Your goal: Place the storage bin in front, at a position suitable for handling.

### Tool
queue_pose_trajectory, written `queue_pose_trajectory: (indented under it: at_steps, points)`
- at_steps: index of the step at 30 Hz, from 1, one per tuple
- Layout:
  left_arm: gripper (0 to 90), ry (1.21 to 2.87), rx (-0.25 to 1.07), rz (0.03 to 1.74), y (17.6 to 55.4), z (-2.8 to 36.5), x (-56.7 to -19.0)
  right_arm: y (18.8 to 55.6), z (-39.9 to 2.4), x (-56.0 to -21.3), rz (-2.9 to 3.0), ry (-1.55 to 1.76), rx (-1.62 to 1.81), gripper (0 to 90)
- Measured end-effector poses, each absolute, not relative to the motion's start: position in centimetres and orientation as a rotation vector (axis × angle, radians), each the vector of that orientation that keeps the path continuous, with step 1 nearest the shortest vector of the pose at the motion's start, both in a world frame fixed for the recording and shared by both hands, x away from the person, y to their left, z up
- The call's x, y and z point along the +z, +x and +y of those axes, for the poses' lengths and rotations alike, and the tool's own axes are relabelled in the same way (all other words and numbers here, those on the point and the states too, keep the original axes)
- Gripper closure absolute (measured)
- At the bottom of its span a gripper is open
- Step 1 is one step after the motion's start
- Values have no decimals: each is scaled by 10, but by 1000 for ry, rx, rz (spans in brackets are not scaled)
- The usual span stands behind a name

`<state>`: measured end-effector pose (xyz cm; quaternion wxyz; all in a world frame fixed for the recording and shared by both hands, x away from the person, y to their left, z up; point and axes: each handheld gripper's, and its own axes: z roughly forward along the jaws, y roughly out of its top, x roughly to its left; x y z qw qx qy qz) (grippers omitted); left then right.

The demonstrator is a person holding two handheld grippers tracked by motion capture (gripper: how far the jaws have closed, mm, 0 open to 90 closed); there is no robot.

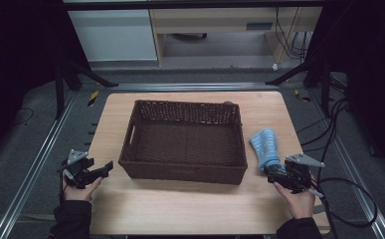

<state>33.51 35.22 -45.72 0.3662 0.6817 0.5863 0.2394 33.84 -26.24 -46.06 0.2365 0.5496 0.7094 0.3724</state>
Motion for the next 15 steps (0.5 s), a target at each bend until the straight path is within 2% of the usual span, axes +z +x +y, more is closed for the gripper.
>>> queue_pose_trajectory:
  at_steps: [9, 15]
  points:
    - [222, 1775, 614, 1505, 337, 350, -461, 354, -253, -452, 1923, 1494, 1050, 258]
    - [232, 1795, 608, 1497, 338, 348, -463, 385, -245, -454, 1932, 1476, 999, 272]
